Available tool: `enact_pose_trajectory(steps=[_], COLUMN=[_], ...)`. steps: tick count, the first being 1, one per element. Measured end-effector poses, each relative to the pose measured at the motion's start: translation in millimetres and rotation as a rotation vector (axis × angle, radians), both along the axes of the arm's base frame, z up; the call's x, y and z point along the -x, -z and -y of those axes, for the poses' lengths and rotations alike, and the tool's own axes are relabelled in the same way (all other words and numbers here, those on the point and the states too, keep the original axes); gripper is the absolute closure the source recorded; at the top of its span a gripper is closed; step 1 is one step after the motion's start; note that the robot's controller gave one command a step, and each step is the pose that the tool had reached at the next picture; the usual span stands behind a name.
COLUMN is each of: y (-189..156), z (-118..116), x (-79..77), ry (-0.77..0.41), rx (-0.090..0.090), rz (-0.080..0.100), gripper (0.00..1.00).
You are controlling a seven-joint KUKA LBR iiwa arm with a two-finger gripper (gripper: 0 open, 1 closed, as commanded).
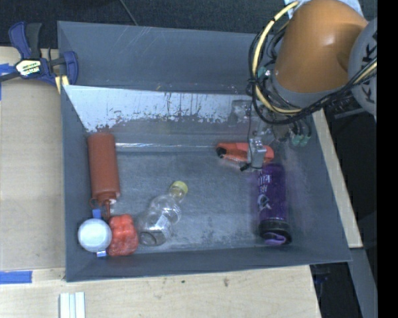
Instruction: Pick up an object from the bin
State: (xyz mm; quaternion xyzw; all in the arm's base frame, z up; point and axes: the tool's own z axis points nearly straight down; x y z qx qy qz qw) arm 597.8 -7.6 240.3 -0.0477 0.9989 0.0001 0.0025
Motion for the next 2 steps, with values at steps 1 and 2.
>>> enact_pose_trajectory(steps=[1, 2], y=[1.6, 11.9], z=[15.9, 23.3], x=[2.0, -0.8], ry=[0.179, 0.034], rx=[0.0, 0.0], rz=[-0.002, -0.002], gripper=[0.0, 0.0])
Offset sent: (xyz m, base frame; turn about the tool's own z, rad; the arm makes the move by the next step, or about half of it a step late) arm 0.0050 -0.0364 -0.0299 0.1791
